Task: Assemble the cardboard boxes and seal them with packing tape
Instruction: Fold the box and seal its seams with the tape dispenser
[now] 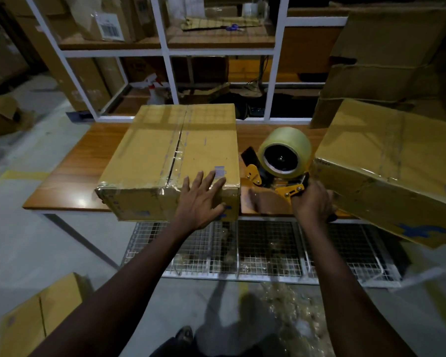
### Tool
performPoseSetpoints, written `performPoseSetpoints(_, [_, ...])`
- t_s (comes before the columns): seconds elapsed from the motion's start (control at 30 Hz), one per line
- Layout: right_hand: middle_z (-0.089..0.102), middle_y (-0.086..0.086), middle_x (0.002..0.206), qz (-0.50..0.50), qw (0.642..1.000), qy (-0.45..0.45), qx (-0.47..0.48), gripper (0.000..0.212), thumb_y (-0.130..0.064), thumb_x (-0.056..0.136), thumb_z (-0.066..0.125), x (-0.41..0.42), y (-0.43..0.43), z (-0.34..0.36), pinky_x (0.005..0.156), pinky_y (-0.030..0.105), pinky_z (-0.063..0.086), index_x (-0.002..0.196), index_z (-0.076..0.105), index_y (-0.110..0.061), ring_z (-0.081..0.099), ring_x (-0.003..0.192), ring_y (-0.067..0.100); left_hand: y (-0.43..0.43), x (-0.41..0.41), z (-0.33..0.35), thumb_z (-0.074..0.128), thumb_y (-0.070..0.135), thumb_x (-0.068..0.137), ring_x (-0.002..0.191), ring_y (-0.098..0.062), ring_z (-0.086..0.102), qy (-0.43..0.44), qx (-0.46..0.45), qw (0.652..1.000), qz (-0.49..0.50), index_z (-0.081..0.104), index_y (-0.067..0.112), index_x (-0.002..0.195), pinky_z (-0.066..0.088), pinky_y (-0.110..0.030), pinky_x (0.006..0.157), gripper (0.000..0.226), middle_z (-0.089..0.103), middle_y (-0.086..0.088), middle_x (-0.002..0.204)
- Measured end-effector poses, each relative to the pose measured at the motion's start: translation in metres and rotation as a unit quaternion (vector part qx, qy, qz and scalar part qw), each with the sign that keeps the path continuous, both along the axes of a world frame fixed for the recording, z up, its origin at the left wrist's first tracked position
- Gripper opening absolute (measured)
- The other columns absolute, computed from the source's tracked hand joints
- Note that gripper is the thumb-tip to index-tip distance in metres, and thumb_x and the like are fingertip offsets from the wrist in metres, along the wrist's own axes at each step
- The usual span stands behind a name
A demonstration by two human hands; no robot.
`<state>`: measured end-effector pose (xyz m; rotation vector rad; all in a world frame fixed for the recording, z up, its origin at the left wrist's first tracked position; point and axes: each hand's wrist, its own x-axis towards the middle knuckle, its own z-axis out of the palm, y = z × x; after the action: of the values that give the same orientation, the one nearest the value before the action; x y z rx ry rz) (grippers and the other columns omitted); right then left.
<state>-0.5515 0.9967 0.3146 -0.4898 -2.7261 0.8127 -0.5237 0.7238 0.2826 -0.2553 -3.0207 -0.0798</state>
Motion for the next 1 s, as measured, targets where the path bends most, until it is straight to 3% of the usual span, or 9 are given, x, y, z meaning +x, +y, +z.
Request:
performPoseSetpoints(0.27, [0.06,0.006,0.11,0.101,0.992,0.048,0.066,0.009,-0.023,0.092,0.063,-0.024,-0.103,0.041,0.09,0.048,0.034,0.1,0.063,-0.022,0.046,0.112,0.038,-0.11,0.027,0.004,0.011,0.067,0.084,0.152,-0.03,0.008,0.041,0.074,0.987,0.139,0.017,0.028,0.158,0.001,-0.056,0.119,0.083,0.008,-0.005,0.166])
performPoseSetpoints(0.47, [0.059,0.008,0.107,0.158,0.983,0.084,0.041,0.009,-0.022,0.091,0.063,-0.02,-0.194,0.053,0.089,0.049,0.032,0.099,0.061,-0.018,0.045,0.11,0.039,-0.214,0.057,-0.001,0.012,0.063,0.088,0.141,-0.036,0.034,0.064,0.158,0.95,0.261,0.036,0.018,0.151,0.019,-0.061,0.112,0.081,0.036,-0.012,0.156])
performPoseSetpoints(0.57, [0.059,0.008,0.108,0.167,0.981,0.089,0.05,0.009,-0.023,0.092,0.062,-0.018,-0.232,0.057,0.09,0.05,0.033,0.098,0.059,-0.016,0.046,0.111,0.039,-0.236,0.064,-0.006,0.028,0.053,0.092,0.104,-0.035,0.063,0.097,0.291,0.922,0.236,0.045,0.013,0.144,0.046,-0.047,0.088,0.068,0.065,-0.017,0.122])
performPoseSetpoints(0.63, [0.058,0.008,0.108,0.169,0.98,0.087,0.051,0.01,-0.025,0.093,0.061,-0.016,-0.254,0.059,0.088,0.049,0.033,0.098,0.06,-0.016,0.045,0.111,0.039,-0.24,0.068,-0.01,0.035,0.048,0.093,0.081,-0.027,0.065,0.112,0.396,0.883,0.227,0.05,0.016,0.142,0.05,-0.04,0.069,0.061,0.071,-0.012,0.103])
performPoseSetpoints(0.67, [0.058,0.008,0.109,0.169,0.981,0.086,0.05,0.011,-0.025,0.093,0.061,-0.016,-0.264,0.059,0.088,0.049,0.033,0.099,0.06,-0.015,0.045,0.111,0.039,-0.239,0.071,-0.012,0.037,0.046,0.094,0.082,-0.023,0.065,0.113,0.434,0.864,0.227,0.049,0.018,0.143,0.053,-0.04,0.07,0.058,0.071,-0.008,0.105])
performPoseSetpoints(0.77, [0.058,0.009,0.11,0.163,0.981,0.091,0.046,0.013,-0.027,0.094,0.06,-0.014,-0.289,0.059,0.088,0.048,0.033,0.098,0.059,-0.015,0.044,0.111,0.039,-0.23,0.074,-0.03,0.044,0.036,0.092,0.118,-0.025,0.058,0.095,0.496,0.835,0.216,0.028,0.017,0.155,0.051,-0.046,0.096,0.068,0.056,-0.008,0.139])
performPoseSetpoints(0.83, [0.059,0.009,0.111,0.154,0.982,0.094,0.047,0.014,-0.029,0.094,0.06,-0.012,-0.299,0.056,0.088,0.048,0.032,0.098,0.059,-0.016,0.045,0.111,0.039,-0.222,0.076,-0.043,0.049,0.034,0.094,0.141,-0.029,0.036,0.071,0.486,0.846,0.207,0.001,0.022,0.157,0.036,-0.05,0.114,0.081,0.025,-0.008,0.162])
performPoseSetpoints(0.9, [0.059,0.009,0.111,0.144,0.983,0.096,0.055,0.014,-0.029,0.094,0.061,-0.01,-0.305,0.054,0.088,0.048,0.032,0.098,0.059,-0.016,0.045,0.111,0.039,-0.213,0.082,-0.051,0.048,0.039,0.096,0.15,-0.027,0.014,0.063,0.453,0.868,0.195,-0.019,0.029,0.152,0.022,-0.051,0.119,0.088,-0.003,-0.003,0.166])
performPoseSetpoints(1.0, [0.059,0.009,0.109,0.137,0.984,0.099,0.06,0.015,-0.028,0.093,0.063,-0.007,-0.31,0.051,0.089,0.048,0.033,0.098,0.06,-0.015,0.047,0.11,0.038,-0.208,0.088,-0.055,0.028,0.06,0.088,0.152,-0.025,0.001,0.067,0.407,0.893,0.181,-0.029,0.028,0.149,0.014,-0.056,0.12,0.089,-0.022,0.0,0.163])
